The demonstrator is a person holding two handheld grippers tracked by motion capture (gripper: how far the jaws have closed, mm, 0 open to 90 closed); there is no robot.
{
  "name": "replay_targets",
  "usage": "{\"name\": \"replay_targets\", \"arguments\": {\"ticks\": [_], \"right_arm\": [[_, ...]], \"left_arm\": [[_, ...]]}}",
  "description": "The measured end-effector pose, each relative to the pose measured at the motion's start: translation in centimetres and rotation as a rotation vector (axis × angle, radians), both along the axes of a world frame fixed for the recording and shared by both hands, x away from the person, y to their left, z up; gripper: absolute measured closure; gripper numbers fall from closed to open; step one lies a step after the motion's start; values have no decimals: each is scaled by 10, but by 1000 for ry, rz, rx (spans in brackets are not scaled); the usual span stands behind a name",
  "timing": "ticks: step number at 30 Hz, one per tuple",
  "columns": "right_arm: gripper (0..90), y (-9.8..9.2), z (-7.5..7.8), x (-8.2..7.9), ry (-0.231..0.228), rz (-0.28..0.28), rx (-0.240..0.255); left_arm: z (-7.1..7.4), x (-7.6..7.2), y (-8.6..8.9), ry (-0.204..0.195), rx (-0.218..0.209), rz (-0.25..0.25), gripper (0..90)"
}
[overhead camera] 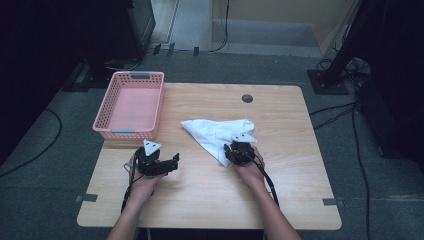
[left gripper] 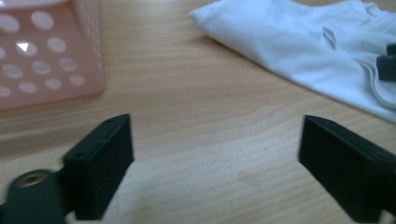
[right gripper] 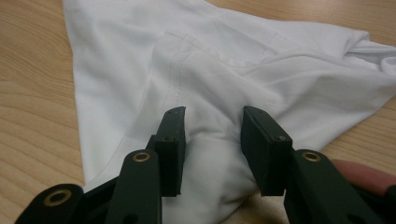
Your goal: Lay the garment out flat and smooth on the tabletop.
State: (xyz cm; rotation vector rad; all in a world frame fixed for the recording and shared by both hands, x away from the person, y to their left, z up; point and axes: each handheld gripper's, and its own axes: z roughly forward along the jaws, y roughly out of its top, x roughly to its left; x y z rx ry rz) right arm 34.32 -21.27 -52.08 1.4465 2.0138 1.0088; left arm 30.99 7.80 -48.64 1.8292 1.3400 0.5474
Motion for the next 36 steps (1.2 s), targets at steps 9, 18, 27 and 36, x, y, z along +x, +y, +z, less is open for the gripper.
{"name": "replay_targets", "arguments": {"ticks": [9,18,27,36], "right_arm": [[612,-1,0,-8,-3,9,-2],[611,-2,-1,-14,-7,19,-3],[612,-2,-1,-20,-10,30,-5],[611,-2,-1,-26,-12,48,-6]], "left_arm": [[2,19,-32,2,-4,-68,136],[-2,37,-47,7,-25,-53,301],[-5,53,-65,-54,-70,-70,369],[-15,72,-87,-27,6,-97,429]]}}
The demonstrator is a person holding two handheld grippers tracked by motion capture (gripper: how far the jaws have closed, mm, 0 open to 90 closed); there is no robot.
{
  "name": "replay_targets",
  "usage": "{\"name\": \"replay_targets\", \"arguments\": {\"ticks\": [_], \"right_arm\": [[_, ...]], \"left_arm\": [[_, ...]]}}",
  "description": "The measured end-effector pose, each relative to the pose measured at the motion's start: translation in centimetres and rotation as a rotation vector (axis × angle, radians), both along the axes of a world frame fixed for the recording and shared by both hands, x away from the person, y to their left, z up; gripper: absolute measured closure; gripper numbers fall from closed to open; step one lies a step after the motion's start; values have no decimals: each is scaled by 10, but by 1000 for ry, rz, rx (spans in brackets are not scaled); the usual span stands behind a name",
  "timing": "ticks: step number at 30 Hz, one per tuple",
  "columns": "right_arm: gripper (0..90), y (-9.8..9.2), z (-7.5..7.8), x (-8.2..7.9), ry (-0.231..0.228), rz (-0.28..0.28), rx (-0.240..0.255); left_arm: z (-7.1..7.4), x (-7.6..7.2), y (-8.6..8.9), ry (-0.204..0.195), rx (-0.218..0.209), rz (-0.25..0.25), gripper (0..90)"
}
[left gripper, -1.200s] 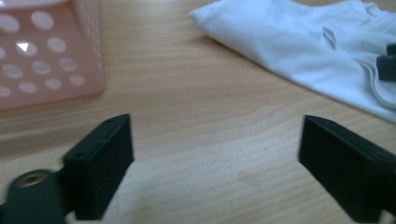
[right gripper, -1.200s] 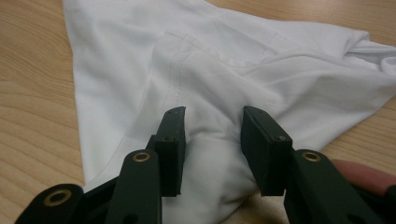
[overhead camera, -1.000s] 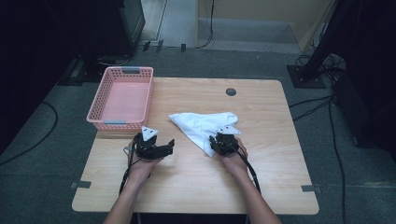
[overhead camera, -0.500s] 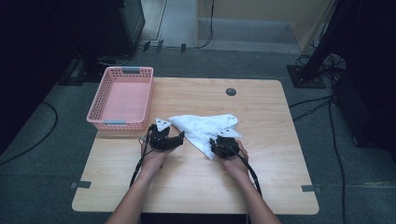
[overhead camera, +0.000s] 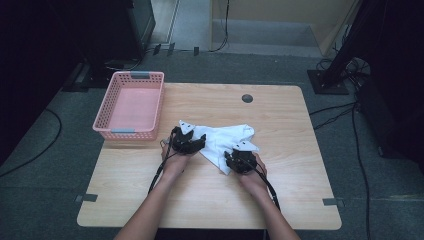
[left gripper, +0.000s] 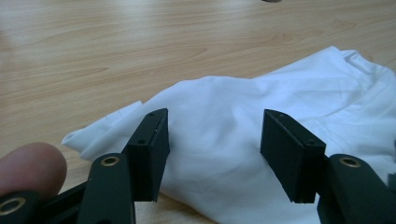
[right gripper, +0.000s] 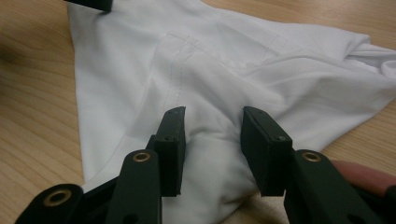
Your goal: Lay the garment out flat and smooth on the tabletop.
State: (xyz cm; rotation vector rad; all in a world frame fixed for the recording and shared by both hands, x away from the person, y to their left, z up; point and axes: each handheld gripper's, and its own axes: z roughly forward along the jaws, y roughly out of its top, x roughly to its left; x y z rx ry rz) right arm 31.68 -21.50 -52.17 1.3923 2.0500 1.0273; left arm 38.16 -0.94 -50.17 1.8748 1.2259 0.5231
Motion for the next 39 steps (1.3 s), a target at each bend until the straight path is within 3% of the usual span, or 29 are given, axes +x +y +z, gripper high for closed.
{"name": "replay_targets", "arguments": {"ticks": [5,7,10,12,14,17,19,23,25,27,30,32,35,39], "right_arm": [[611,0,0,0,2,4,1],[607,-1,1,0,9,4,10],[554,-7,5,4,65,12,98],[554,-10,11,8,64,8,142],[552,-6,20,15,29,15,131],[534,11,31,29,21,52,109],[527,24,32,40,49,69,69],[538,39,24,54,101,33,17],[598,42,18,57,115,27,-10],[722,42,15,57,116,34,-17],[819,37,17,52,81,53,-22],[861,28,21,48,71,57,6],[869,9,31,36,52,38,47],[869,-28,41,8,38,22,87]], "left_arm": [[-11,8,-5,31,32,6,433],[-13,8,-6,25,37,5,435],[-16,5,-9,-6,82,-5,435],[-16,5,-11,-12,102,-6,431],[-17,5,-11,-13,106,-4,428],[-17,5,-12,-13,104,-2,428],[-17,5,-10,-6,90,-3,428],[-17,5,-8,-1,72,-1,428],[-16,5,-7,-1,74,0,428],[-16,5,-7,2,70,0,428],[-16,5,-5,5,63,-1,428],[-16,5,-3,8,45,3,428],[-16,5,-3,7,45,3,428],[-16,5,-2,8,41,3,427]]}}
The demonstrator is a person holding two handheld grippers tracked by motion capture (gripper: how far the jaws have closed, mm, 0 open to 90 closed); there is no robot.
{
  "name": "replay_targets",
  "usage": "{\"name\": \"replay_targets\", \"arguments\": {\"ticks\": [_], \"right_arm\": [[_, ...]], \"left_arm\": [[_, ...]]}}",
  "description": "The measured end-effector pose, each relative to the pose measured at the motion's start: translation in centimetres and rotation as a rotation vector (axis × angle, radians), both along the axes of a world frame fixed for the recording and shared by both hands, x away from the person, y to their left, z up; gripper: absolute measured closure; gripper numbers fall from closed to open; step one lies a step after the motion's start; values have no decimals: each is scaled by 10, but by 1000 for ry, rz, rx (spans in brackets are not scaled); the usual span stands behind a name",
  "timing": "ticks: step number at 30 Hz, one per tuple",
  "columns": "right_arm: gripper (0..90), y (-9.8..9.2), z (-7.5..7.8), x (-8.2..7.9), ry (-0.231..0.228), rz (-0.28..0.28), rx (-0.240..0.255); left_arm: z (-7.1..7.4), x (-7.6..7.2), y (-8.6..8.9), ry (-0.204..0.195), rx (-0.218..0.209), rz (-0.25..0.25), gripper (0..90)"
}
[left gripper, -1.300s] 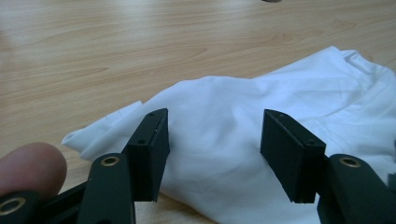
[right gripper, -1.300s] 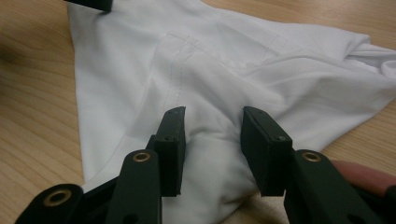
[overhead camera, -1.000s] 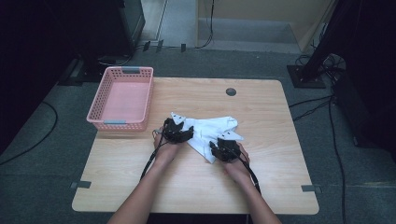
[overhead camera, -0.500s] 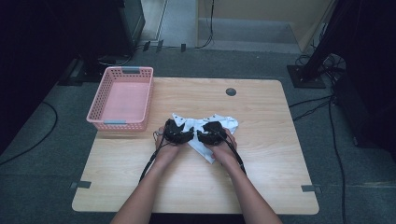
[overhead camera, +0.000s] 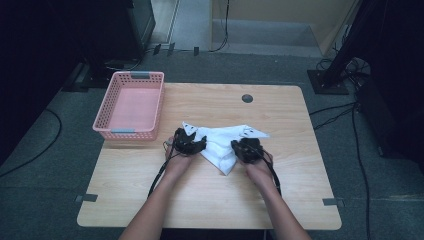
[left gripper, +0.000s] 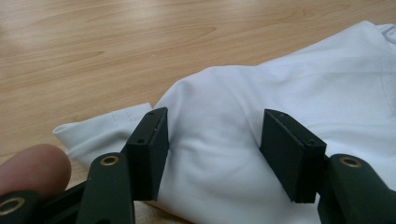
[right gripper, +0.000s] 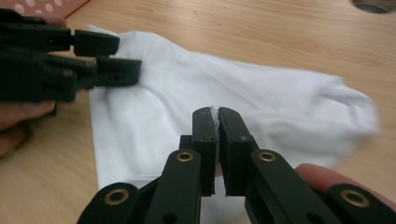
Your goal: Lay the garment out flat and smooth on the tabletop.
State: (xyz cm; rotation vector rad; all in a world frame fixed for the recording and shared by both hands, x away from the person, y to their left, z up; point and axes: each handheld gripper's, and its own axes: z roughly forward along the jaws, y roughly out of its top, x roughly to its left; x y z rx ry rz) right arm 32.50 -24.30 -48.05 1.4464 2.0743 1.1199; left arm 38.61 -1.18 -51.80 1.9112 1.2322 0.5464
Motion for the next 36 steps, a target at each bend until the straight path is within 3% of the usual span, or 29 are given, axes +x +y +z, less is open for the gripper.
{"name": "replay_targets", "arguments": {"ticks": [2,3,8,12,14,16,18,20,22,25,29,32,36], "right_arm": [[869,-9,1,-8,0,-4,3],[869,-26,1,-25,10,-3,3],[852,-56,-11,-63,56,-11,11],[744,-73,-22,-77,106,-35,6],[707,-78,-20,-77,87,-81,-2],[685,-79,-11,-70,55,-111,21],[663,-73,-1,-59,16,-98,32],[625,-65,5,-42,-14,-56,24],[606,-57,5,-23,-33,-54,-12],[558,-47,-2,4,-43,-61,-19],[406,-39,-21,28,-52,-73,-10],[382,-37,-34,34,-33,-96,-64],[379,-41,-42,32,1,-130,-83]], "left_arm": [[0,0,0,-1,2,0,426],[0,0,-1,-2,5,0,424],[0,0,-1,-1,5,-2,416],[0,0,-1,-2,7,-3,409],[0,0,-2,-2,5,-4,405],[0,0,-2,-3,5,-3,404],[0,0,-2,-3,7,-4,403],[0,0,-2,-2,6,-4,403],[0,0,-1,-2,6,-4,403],[0,0,-1,-2,5,-5,403],[0,0,-2,-3,7,-4,403],[0,0,-3,-6,22,-7,404],[0,2,-4,-6,31,-22,389]]}}
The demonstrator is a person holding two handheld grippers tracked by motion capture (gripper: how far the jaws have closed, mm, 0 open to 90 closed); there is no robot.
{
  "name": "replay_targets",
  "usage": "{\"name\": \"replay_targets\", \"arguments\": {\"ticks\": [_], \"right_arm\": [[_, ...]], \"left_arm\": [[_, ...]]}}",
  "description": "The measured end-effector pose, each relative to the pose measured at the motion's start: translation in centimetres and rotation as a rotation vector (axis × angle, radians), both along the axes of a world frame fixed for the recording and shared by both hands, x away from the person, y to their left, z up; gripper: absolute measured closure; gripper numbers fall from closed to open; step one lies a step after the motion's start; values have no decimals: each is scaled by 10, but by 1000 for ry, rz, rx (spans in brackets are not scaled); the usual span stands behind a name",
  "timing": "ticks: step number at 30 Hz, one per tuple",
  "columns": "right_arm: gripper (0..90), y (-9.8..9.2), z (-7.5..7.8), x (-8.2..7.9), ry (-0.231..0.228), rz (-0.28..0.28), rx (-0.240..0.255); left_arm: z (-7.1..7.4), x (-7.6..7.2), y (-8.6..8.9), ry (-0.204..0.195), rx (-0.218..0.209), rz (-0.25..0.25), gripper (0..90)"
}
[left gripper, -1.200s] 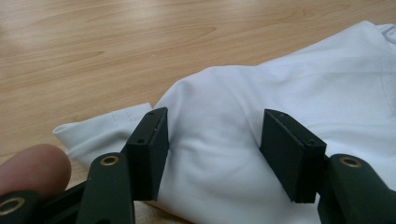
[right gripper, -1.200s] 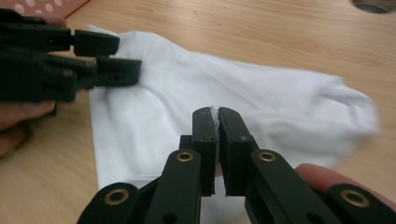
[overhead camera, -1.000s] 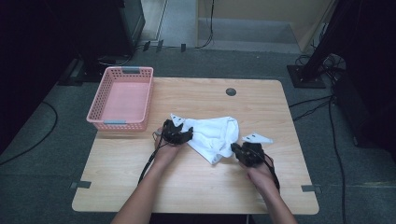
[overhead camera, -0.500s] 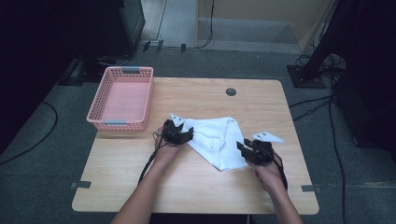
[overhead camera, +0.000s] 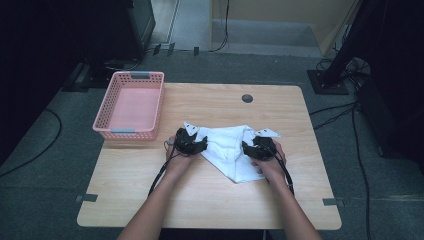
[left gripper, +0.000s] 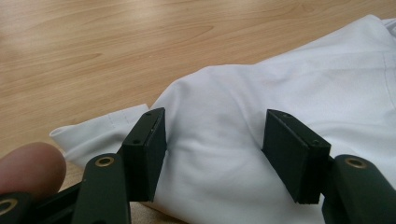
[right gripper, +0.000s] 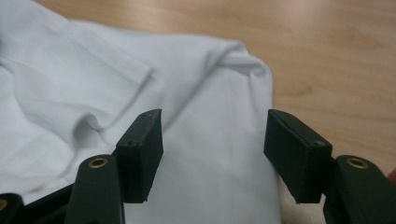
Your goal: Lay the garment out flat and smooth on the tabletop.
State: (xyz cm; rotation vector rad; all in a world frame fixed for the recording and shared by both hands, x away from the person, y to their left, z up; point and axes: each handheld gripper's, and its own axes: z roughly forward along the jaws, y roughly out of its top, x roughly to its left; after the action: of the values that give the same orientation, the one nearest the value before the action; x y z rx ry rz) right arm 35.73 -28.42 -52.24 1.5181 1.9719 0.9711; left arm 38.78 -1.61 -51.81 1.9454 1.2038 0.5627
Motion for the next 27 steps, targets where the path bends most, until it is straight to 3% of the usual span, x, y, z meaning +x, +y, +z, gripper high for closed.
{"name": "replay_targets", "arguments": {"ticks": [2,7,10,12,13,16,19,23,24,26,27], "right_arm": [[379,-3,0,-3,0,-9,17],[366,1,0,-14,-1,-43,-22],[355,3,-1,-20,-1,-75,-44],[341,3,-1,-23,2,-83,-35],[330,3,-1,-24,5,-83,-28],[321,0,-1,-26,7,-78,5],[321,-2,0,-26,9,-80,29],[319,-4,0,-28,9,-81,53],[317,-4,0,-28,10,-80,57],[316,-5,0,-29,8,-78,57],[316,-4,0,-29,10,-79,57]], "left_arm": [[0,2,0,-2,-5,-9,348],[3,0,-7,-24,-47,-40,311],[11,-5,-24,-31,-78,-61,314],[14,-6,-29,-25,-77,-69,315],[19,-9,-41,-25,-63,-83,315],[26,-12,-57,-16,-67,-114,344],[30,-13,-68,-2,-76,-147,439],[25,-11,-97,14,13,-185,537],[25,-11,-97,14,13,-185,561],[20,-9,-105,15,77,-166,565],[16,-4,-109,26,81,-141,566]]}}
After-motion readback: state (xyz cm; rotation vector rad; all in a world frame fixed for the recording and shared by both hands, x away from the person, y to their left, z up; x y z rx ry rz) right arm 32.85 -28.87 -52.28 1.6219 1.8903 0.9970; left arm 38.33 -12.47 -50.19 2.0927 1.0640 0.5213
